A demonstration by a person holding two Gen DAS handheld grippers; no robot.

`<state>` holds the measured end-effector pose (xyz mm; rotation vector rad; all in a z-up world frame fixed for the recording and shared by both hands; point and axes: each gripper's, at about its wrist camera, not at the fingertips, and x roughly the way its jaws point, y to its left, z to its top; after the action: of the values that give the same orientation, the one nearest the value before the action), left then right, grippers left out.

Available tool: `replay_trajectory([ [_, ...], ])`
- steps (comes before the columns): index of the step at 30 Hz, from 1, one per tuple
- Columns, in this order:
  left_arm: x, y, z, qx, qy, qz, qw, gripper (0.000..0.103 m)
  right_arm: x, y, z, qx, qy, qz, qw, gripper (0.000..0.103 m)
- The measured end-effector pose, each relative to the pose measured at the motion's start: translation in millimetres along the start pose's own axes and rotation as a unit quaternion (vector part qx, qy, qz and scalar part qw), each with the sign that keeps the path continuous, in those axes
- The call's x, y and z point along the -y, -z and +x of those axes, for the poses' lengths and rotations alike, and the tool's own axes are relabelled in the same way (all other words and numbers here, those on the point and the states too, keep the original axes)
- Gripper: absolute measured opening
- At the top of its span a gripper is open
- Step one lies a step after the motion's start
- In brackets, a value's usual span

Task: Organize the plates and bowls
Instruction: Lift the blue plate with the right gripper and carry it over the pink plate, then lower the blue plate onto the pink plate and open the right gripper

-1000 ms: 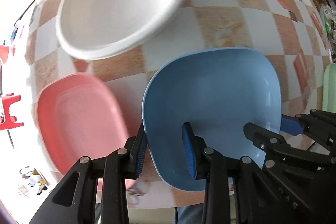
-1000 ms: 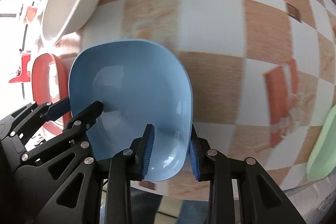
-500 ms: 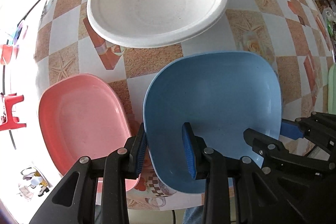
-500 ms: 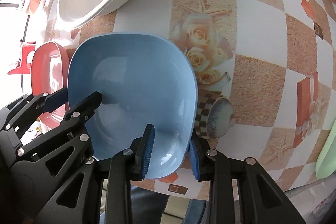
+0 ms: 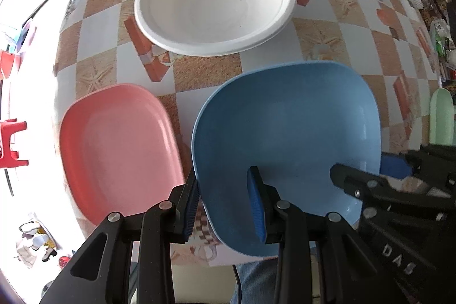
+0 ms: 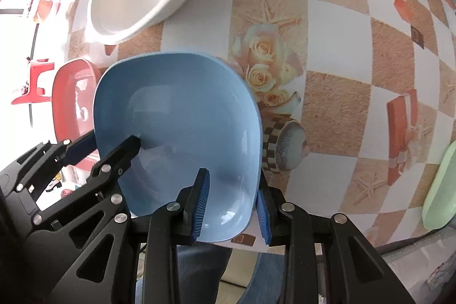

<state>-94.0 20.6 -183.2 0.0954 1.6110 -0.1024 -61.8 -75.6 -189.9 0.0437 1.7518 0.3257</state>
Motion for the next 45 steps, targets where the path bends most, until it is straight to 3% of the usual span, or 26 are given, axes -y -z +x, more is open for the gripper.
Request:
replay_trajectory([
  [15, -87.4, 22.1, -56.3, 0.017, -0.022, -0.049, 0.9984, 0.036, -72.0, -19.2, -21.6, -0.001, -0.018, -0.061, 0.998, 0.034],
  [25, -149.7, 26.6, -51.6, 0.012, -0.053, -0.085, 0.9949, 0.036, -127.2, -39.9, -0.5, -0.016, -0.038, -0.082, 0.996, 0.034],
  [37, -171.7, 16.6, -30.4, 0.008, -0.061, -0.080, 0.9949, 0.036, -132.4, -44.9, 23.6, -0.028, -0.048, -0.058, 0.997, 0.034],
  [40, -173.1, 20.1, -32.0, 0.013, -0.071, -0.081, 0.9941, 0.041, -122.3, -38.1, 17.9, -0.025, -0.048, -0.065, 0.996, 0.034],
  [44, -176.4, 25.9, -34.5, 0.025, -0.096, -0.091, 0.9909, 0.071, -125.3, -39.6, 20.3, -0.023, -0.046, -0.073, 0.996, 0.034],
  [45, -177.8, 27.5, -35.6, 0.026, -0.098, -0.094, 0.9904, 0.075, -124.4, -38.3, 18.6, -0.022, -0.046, -0.076, 0.996, 0.035],
])
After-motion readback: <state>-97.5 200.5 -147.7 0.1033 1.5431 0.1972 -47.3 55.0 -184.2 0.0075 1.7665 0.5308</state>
